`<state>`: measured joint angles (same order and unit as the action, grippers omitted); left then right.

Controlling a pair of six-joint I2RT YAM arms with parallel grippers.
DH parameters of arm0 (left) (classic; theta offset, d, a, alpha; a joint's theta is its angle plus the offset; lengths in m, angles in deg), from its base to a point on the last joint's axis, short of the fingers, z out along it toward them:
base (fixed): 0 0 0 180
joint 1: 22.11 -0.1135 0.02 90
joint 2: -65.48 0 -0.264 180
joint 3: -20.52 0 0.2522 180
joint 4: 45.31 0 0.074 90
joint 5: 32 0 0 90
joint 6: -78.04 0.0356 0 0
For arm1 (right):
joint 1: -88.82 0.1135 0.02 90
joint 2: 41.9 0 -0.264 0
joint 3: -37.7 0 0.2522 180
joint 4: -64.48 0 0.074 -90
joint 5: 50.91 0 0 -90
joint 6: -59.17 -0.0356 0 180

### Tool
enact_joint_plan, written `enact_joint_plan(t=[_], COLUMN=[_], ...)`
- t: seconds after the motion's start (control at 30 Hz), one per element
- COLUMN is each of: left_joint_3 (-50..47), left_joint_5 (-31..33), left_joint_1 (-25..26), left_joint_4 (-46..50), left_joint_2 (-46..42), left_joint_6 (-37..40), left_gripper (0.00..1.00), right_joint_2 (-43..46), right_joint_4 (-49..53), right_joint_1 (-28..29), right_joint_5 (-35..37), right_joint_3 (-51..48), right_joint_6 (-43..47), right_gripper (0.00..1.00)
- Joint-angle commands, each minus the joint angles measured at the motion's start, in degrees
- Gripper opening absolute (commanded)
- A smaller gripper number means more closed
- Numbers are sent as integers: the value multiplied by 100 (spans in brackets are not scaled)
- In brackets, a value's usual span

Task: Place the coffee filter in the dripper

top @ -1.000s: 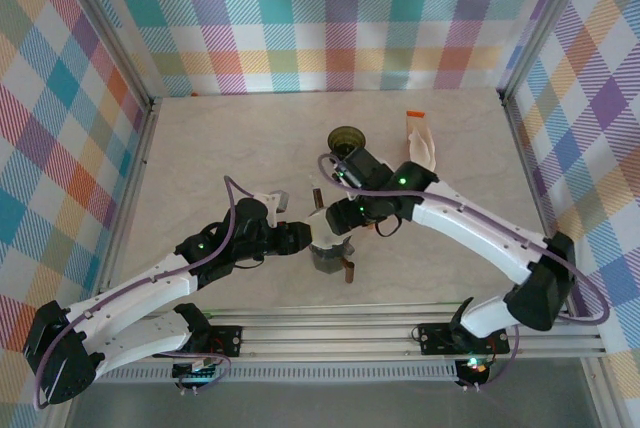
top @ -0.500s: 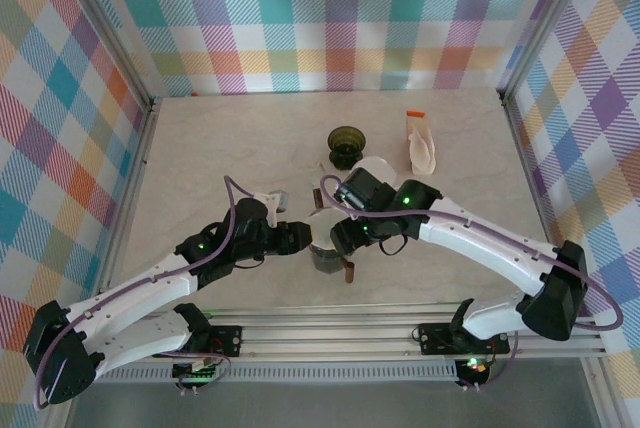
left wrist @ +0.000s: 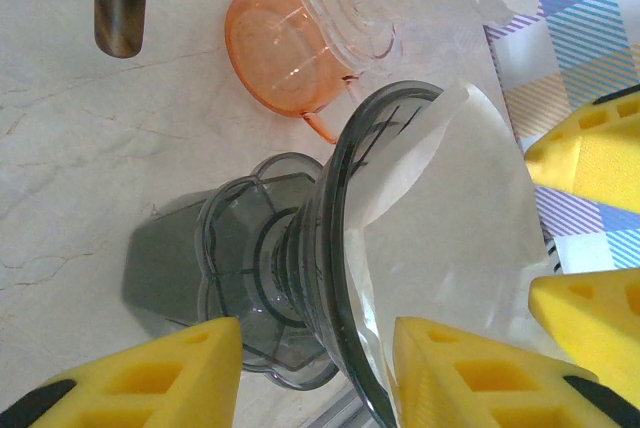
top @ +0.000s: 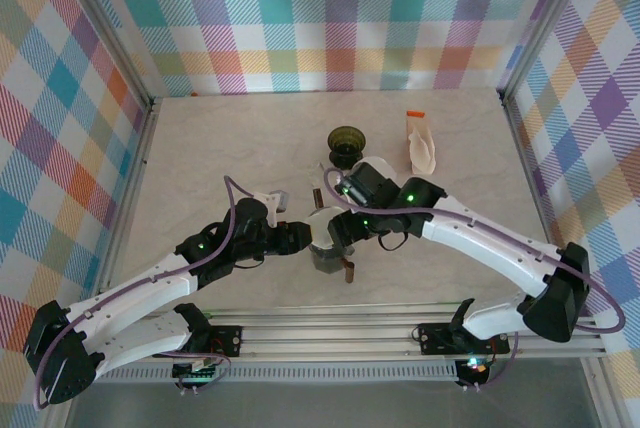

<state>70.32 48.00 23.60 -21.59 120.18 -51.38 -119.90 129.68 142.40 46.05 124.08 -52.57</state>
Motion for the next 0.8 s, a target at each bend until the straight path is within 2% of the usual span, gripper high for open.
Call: enact_joint_plan(t=[0.0,0.13,0.53,0.77], left_joint_3=[-96,-114,-87,12], left_joint_5=[23,7,-2,-97], left_joint_1=[49,44,44,43], left_joint_4=[-4,-46,-46,14], left_joint_2=[14,16,-33,-347], left_joint_6=[27,7,-40,-114], left_gripper=[45,45,45,62], right_joint_2=[-226,-231,66,41], right_joint_4=[-178,-237,-372,-346], right_joint_1=[-32,-23,-1,25], right_joint_5=[-290,-465,-530,-460], right_joint_3=[209,90,-388,-354], right_joint_6=[120,118,-68,-55], right_gripper=[73,71,55,53])
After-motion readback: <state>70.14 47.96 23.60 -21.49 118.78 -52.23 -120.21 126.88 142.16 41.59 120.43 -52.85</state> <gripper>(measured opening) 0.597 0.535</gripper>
